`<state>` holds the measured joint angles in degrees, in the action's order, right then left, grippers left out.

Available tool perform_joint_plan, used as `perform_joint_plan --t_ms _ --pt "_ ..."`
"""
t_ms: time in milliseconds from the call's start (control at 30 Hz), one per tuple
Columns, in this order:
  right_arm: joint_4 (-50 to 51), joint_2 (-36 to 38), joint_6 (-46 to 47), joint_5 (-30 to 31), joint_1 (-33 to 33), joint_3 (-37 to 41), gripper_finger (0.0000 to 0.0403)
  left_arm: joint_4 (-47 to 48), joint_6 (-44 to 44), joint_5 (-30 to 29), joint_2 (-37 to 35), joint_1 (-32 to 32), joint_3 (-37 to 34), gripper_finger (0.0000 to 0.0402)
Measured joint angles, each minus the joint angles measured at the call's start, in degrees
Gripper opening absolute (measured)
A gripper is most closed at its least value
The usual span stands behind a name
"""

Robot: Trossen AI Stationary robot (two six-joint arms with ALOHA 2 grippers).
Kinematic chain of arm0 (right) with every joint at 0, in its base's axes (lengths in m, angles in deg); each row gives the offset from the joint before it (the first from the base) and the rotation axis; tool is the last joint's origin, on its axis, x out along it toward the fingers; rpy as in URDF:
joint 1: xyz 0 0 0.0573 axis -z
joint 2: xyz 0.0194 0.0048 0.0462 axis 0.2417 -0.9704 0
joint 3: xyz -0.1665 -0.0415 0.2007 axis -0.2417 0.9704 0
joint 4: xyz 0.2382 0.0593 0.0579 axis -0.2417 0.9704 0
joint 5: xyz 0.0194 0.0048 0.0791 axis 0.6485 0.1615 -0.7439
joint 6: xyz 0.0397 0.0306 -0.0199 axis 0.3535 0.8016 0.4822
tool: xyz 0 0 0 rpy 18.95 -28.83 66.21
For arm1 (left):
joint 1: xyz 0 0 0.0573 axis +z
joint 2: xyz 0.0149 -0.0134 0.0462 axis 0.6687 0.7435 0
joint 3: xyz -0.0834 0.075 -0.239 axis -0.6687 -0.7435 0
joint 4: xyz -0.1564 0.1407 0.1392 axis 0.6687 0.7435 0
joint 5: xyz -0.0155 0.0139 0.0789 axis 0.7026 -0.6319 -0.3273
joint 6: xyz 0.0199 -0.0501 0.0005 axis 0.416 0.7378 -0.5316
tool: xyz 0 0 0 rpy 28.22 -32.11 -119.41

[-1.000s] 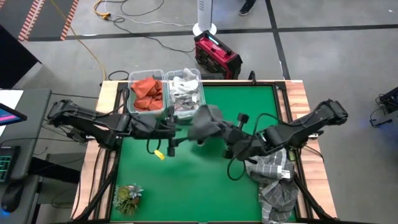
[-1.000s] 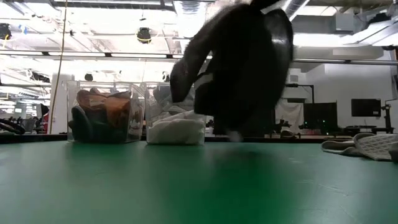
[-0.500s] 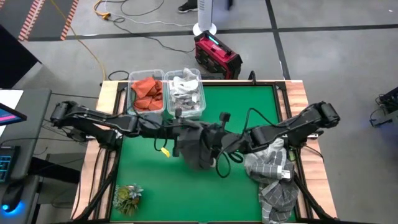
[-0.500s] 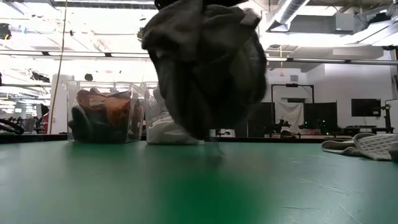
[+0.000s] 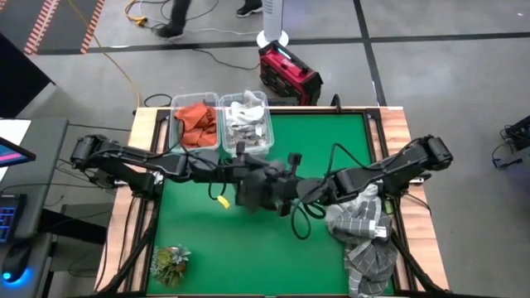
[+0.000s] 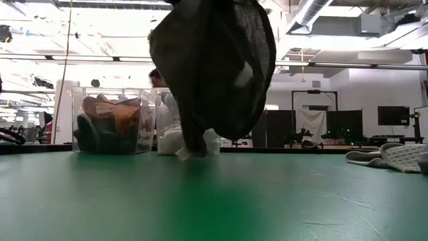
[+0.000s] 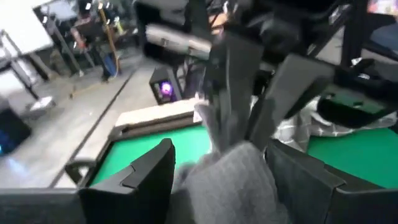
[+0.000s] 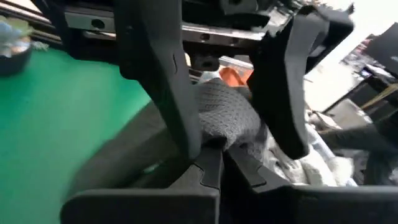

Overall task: Sort towels by color in basket
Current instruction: Put the gray towel into the left transparent bin

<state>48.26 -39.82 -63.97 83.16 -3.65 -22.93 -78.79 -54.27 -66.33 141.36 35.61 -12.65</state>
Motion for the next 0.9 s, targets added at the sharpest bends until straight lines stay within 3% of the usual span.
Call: perform_joint_plan --t_ms 300,567,900 --pt "-1.7 0.0 -3.2 0.3 -0.3 0.0 0.0028 0.0 -0.8 0.1 0.5 0.0 0.0 0.0239" --pt "-8.5 0.0 -10.7 1.2 -0.7 -0.2 0.0028 5.3 0.6 0.5 0.5 0.0 0.1 0.0239" --pt "-9.6 0.0 -17.4 1.4 -4.3 -4.8 0.0029 5.6 1.1 1.1 0.5 0.0 0.1 0.0236"
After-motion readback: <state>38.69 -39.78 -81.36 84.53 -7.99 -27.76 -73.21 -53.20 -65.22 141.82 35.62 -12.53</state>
